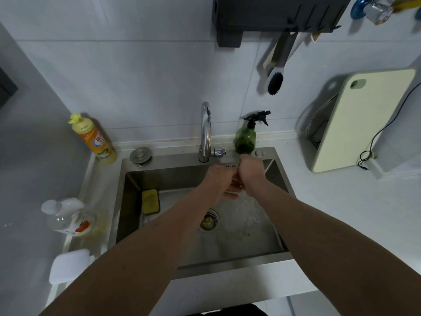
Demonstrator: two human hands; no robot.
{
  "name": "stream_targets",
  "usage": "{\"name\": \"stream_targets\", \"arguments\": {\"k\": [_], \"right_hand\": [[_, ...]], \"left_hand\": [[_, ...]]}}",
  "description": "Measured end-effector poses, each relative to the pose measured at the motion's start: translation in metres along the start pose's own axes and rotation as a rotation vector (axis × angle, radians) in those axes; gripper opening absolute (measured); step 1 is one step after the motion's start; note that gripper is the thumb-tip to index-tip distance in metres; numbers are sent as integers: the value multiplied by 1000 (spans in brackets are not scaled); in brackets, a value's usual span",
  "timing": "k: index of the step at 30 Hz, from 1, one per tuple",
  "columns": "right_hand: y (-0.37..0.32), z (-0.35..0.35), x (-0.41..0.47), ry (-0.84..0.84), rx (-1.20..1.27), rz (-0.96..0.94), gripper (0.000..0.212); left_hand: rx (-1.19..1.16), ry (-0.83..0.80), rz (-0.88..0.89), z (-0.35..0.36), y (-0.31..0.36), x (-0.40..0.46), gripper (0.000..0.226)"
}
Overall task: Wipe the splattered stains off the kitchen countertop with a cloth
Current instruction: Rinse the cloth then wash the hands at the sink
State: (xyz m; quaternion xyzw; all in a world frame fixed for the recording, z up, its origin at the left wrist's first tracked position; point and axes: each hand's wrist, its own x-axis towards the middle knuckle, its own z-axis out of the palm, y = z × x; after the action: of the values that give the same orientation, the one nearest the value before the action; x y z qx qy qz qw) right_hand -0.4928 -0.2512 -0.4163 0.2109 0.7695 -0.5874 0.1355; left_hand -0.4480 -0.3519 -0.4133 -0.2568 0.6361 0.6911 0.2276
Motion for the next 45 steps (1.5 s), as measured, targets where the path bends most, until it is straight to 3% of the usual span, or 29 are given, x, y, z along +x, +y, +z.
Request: {"name": "stream_targets", "arguments": {"k": [3,7,10,13,15,18,21,23,26,30,33,35,38,41,45], "right_hand": [[-4,-1,-5,-33,-23,-27,17],[-8,5,-16,-58,-132,-110,45],[-5,6,-20,-120,-161,-150,35],[-4,-2,-23,-149,-204,-223,36],[1,-12,-21,-185,-18,-140,31],[8,-26,-21,-272,326,133,44],[13,-32,-20,-391,449,137,27],[10,-32,-19,-364,483,84,23],[1,-32,-21,-237,415,-29,39],[-2,-31,-27,-198,187,-199,47],[-1,-35,-31,-272,-209,-417,65],[1,-38,-29,-361,-373,-464,80],[-2,-43,-29,-400,-470,-412,94],[-7,-44,-28,-413,31,-220,97],[-3,-44,-27,-396,629,-5,37]], "left_hand": [[-66,-12,-22,-3,-2,-1,39],[-225,-77,15,-6,-2,-4,37],[-332,-62,58,-7,-2,-1,26],[-227,6,72,-1,2,-2,30],[-214,25,78,5,6,-5,33],[-304,13,71,11,8,-9,31],[-371,-54,76,13,5,-13,28],[-368,-77,88,12,4,-14,28],[-349,-88,42,8,5,-14,33],[-297,-121,-27,2,13,-11,34],[-263,-159,9,2,17,-12,47],[-250,-171,15,1,17,-13,49],[-237,-158,33,1,15,-12,30],[-261,-120,66,5,18,-16,19],[-367,-88,110,15,20,-23,27]]}}
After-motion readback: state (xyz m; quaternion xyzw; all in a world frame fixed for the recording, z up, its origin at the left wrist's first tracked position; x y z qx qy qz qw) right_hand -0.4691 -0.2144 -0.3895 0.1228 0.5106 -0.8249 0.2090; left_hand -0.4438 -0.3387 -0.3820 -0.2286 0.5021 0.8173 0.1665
